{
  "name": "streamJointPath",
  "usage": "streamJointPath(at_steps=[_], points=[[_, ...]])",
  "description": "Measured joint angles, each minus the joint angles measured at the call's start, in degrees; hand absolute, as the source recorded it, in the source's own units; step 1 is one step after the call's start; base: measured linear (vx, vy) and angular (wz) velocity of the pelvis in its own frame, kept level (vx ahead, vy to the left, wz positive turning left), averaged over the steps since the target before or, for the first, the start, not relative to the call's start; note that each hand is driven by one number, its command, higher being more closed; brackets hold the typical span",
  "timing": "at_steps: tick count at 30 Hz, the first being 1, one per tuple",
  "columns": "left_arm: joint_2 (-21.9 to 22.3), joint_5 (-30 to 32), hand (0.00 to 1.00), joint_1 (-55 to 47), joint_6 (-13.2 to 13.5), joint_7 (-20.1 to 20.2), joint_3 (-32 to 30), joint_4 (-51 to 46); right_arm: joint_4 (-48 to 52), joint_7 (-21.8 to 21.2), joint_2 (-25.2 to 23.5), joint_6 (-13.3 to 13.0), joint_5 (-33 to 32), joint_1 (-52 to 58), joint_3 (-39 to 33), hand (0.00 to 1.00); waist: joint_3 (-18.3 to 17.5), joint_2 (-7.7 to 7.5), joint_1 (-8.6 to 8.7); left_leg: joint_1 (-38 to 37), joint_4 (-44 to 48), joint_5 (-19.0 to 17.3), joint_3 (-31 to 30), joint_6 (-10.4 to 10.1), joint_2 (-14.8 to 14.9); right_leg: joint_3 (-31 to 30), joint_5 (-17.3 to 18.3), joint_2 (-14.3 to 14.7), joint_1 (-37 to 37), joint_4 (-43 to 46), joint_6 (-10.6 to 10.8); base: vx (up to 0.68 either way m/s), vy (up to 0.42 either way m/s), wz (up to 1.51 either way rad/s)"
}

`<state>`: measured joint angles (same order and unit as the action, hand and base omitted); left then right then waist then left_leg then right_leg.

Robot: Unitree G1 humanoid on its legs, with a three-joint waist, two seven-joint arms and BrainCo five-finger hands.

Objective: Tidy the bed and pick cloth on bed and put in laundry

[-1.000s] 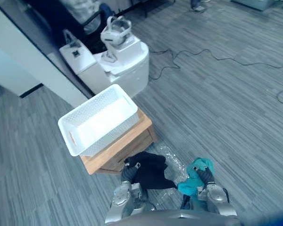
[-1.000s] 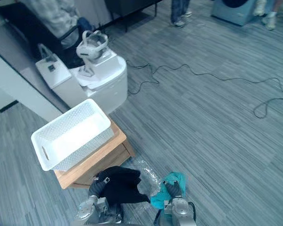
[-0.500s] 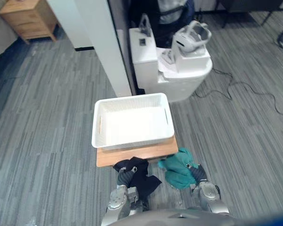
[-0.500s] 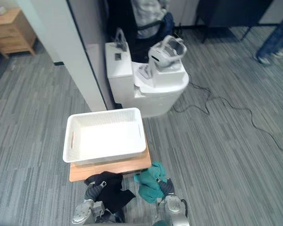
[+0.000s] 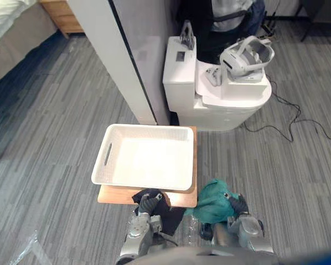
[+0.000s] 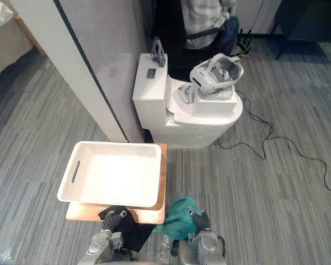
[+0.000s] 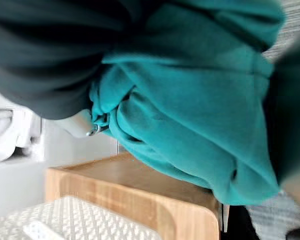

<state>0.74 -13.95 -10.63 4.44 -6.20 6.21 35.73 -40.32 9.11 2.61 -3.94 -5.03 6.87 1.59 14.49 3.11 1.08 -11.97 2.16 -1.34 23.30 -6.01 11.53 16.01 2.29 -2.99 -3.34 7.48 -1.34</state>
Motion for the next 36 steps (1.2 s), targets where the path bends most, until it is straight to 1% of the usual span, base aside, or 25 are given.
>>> streamJointPath(at_steps=[1,4,5,8,10,11,12,13,14,16,17,18,19,20,22,24,25,27,28,29,30,31,32,34,36], points=[[-0.1,0.0,1.00,-0.2,0.0,0.2,0.0,0.1,-0.5,0.0,0.2,0.0,-0.3,0.2,-0.8,1.00,-0.1,0.06,-0.02,0.1,0.0,0.0,0.4,0.0,-0.5,-0.6,-1.4,-0.1,0.7,-2.1,0.3,-0.05,0.105,-0.12],[-0.7,0.0,1.00,-0.1,0.0,1.2,0.4,0.6,-1.0,0.0,0.6,0.0,-0.3,0.1,-1.3,1.00,-0.2,0.07,0.15,0.4,0.2,0.0,1.6,0.0,-1.4,-1.2,-3.1,-0.3,1.3,-4.9,0.8,-0.06,0.068,-0.07],[-1.3,0.0,1.00,-0.1,0.0,1.7,0.7,0.6,-1.3,0.0,0.8,0.1,-0.3,0.1,-1.7,1.00,-0.2,0.00,0.26,1.0,0.5,0.0,1.9,0.0,-1.8,-1.3,-4.5,-0.6,1.9,-7.3,1.5,-0.08,0.073,-0.02],[-2.3,0.0,1.00,-0.9,0.0,2.1,0.7,0.7,-1.6,-0.1,0.8,0.2,-0.3,0.1,-2.0,1.00,-0.3,-0.37,-0.10,1.3,2.2,0.1,4.2,-0.1,-2.5,-3.9,-6.9,-1.2,1.9,-10.3,1.5,-0.09,0.075,-0.34],[-2.3,0.0,1.00,-1.2,0.3,2.1,0.7,1.3,-1.7,-0.1,0.9,0.2,-0.3,0.1,-1.9,1.00,-0.7,-0.41,0.41,1.6,3.1,0.1,4.3,-0.1,-2.6,-5.1,-7.3,-1.7,1.8,-11.1,1.7,-0.09,0.034,-0.37],[-2.3,0.0,1.00,-1.3,0.3,2.1,0.8,1.5,-1.7,-0.1,0.8,0.3,-0.3,0.2,-1.9,1.00,-1.3,-0.74,1.23,2.3,3.7,0.1,3.6,-0.2,-2.7,-5.6,-7.4,-2.0,1.1,-11.5,2.0,-0.11,0.038,-0.19],[-2.3,0.0,1.00,-1.3,0.4,2.1,1.0,1.5,-1.8,-0.1,0.8,0.3,-0.3,0.4,-1.9,1.00,-1.5,-1.11,1.43,3.0,4.0,0.1,2.9,-0.2,-2.8,-5.9,-7.4,-2.2,0.6,-11.5,2.0,-0.09,0.031,-0.13],[-2.3,0.0,1.00,-1.2,0.9,2.1,1.5,1.5,-1.8,-0.2,0.9,0.3,-0.3,0.8,-1.9,1.00,-2.1,-0.93,1.49,3.6,4.7,-0.3,1.6,-0.1,-3.1,-6.5,-7.5,-2.5,0.0,-11.5,2.1,-0.05,0.018,-0.11],[-2.3,0.0,1.00,-1.3,1.0,2.2,1.7,1.5,-1.8,-0.2,1.0,0.3,-0.3,1.0,-2.0,1.00,-2.2,-1.35,1.58,4.2,5.2,-0.7,0.9,0.1,-3.1,-6.5,-7.6,-2.5,-0.3,-11.5,2.3,-0.09,0.050,-0.11],[-2.2,0.0,1.00,-1.3,1.3,2.5,2.8,1.5,-1.8,-0.2,1.4,0.3,-0.3,1.9,-1.9,1.00,-2.5,-1.00,1.90,5.8,7.6,-3.9,-1.8,0.1,-2.7,-6.5,-8.2,-2.8,-0.9,-11.5,3.2,-0.12,0.103,-0.06],[-2.2,0.0,1.00,-1.4,1.4,2.7,2.8,1.5,-1.8,-0.3,1.5,0.3,-0.3,2.1,-1.9,1.00,-2.7,-0.81,1.99,6.3,7.9,-4.7,-2.3,0.0,-2.7,-6.4,-8.3,-2.8,-1.1,-11.5,3.3,-0.13,0.151,0.02],[-2.1,0.0,1.00,-1.4,1.5,3.1,2.8,1.5,-1.7,-0.5,1.9,0.2,-0.4,2.2,-1.9,1.00,-3.1,-0.17,2.28,7.0,8.1,-6.8,-3.4,0.1,-2.6,-5.8,-8.8,-2.8,-1.6,-11.6,4.2,-0.14,0.195,0.23],[-2.1,0.0,1.00,-1.4,1.5,3.4,3.0,1.5,-1.8,-0.6,2.4,0.2,-0.4,2.1,-1.9,1.00,-3.9,1.27,2.79,7.1,6.7,-10.6,-4.3,-0.1,-2.6,-4.1,-9.9,-2.9,-1.8,-12.4,5.6,-0.13,0.224,0.24],[-2.4,0.0,1.00,-1.2,1.5,3.5,3.0,1.6,-2.3,-0.6,2.1,0.2,-0.3,1.8,-1.9,1.00,-3.8,0.76,2.65,7.0,6.4,-10.6,-4.2,-0.1,-3.2,-4.1,-10.2,-3.6,-1.4,-12.8,6.0,-0.10,0.240,0.32],[-4.0,0.0,1.00,-1.5,1.6,3.5,4.1,1.4,-2.2,-1.4,0.6,0.3,-0.3,2.3,-1.6,1.00,-4.5,-1.91,2.46,6.6,6.0,-10.7,-5.0,0.9,-6.4,-3.0,-11.2,-7.0,-0.3,-12.8,7.9,-0.06,0.222,0.31],[-4.9,0.4,1.00,-1.8,1.5,3.5,4.8,1.4,-2.2,-1.6,0.6,0.3,-0.1,2.3,-1.6,1.00,-4.6,-2.38,2.19,6.5,6.0,-11.1,-4.7,1.6,-7.7,-2.8,-11.2,-8.7,-1.2,-10.6,8.0,-0.03,0.222,0.01],[-5.0,2.0,1.00,-1.6,1.5,3.3,4.8,1.1,-2.2,-1.9,0.8,0.6,0.2,1.5,-0.6,1.00,-4.7,-2.37,1.21,6.3,6.0,-10.9,-2.8,3.0,-7.8,0.2,-8.2,-9.7,-3.2,-6.2,3.5,0.01,0.216,-0.27],[-5.8,2.2,1.00,-1.6,1.5,3.3,4.4,0.7,-2.4,-2.0,0.5,0.7,0.3,0.1,0.3,1.00,-4.3,-1.96,0.85,5.9,6.0,-11.1,-1.9,3.3,-7.0,4.1,-6.4,-10.1,-4.0,-1.8,0.9,0.08,0.128,-0.32],[-6.8,2.2,1.00,-1.7,1.5,3.3,4.4,0.0,-2.9,-2.2,-0.4,0.7,0.3,-0.9,1.5,1.00,-4.4,-2.22,0.96,5.8,5.9,-11.1,-2.0,3.4,-6.6,5.5,-4.9,-9.3,-3.6,2.1,2.9,0.15,0.074,-0.24],[-6.9,2.2,1.00,-1.7,1.5,3.3,4.2,-0.5,-3.1,-2.3,-1.1,0.7,0.4,-1.3,2.1,1.00,-4.3,-2.33,0.87,5.8,5.9,-11.0,-2.1,3.4,-6.5,5.2,-3.6,-8.7,-3.4,3.1,4.4,0.15,0.046,-0.09],[-6.7,2.2,1.00,-1.8,1.4,3.3,4.1,-0.7,-3.2,-2.4,-1.7,0.6,0.8,-1.6,2.5,1.00,-4.0,-2.47,1.03,5.8,6.0,-11.0,-2.6,3.5,-6.7,4.4,-2.5,-7.9,-3.4,4.3,4.7,0.17,-0.012,0.26],[-6.2,2.2,1.00,-0.8,1.3,3.3,4.5,-0.7,-2.6,-2.5,-1.9,0.5,1.1,-1.9,2.7,1.00,-3.7,-2.30,1.37,5.7,6.0,-10.4,-5.2,3.7,-6.4,1.6,0.1,-6.7,-3.4,7.2,5.3,0.18,-0.089,0.65],[-6.1,2.3,1.00,-0.1,1.2,3.3,4.8,-0.8,-2.1,-2.6,-1.9,0.5,1.2,-1.1,2.8,1.00,-3.7,-2.27,1.46,5.5,6.1,-10.1,-7.6,3.6,-6.0,-0.7,2.8,-5.4,-2.4,8.3,4.6,0.19,-0.128,0.72],[-5.7,2.6,1.00,0.4,1.0,3.3,4.8,-0.7,-1.4,-2.7,-1.9,0.3,1.2,-0.3,2.9,1.00,-3.3,-2.56,1.33,4.8,6.0,-9.8,-10.0,3.3,-5.4,-1.1,4.7,-5.1,-0.4,8.7,3.4,0.14,-0.152,0.70],[-5.5,3.0,1.00,0.4,0.9,3.3,4.8,-0.7,-1.5,-2.7,-2.0,0.2,1.2,-0.2,3.0,1.00,-3.1,-2.82,1.15,4.8,5.6,-8.3,-11.9,3.3,-5.3,-0.1,5.4,-5.0,0.8,8.0,2.6,0.11,-0.144,0.56]])
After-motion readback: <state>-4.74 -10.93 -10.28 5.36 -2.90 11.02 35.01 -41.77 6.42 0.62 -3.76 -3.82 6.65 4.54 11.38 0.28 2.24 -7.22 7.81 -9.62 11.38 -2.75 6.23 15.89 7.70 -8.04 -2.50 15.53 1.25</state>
